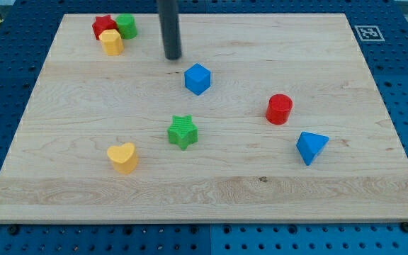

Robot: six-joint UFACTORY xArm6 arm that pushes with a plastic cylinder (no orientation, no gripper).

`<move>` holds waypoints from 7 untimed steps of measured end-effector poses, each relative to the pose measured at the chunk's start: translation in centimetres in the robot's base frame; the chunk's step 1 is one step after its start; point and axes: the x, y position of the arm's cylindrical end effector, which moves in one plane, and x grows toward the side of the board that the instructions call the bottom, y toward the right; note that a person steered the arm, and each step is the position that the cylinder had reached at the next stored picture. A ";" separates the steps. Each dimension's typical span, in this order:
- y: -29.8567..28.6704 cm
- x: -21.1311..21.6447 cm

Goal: Slide the cube right to the hexagon

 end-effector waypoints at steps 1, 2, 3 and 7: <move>-0.5 3.2; -1.8 5.8; 0.5 9.5; 3.5 4.7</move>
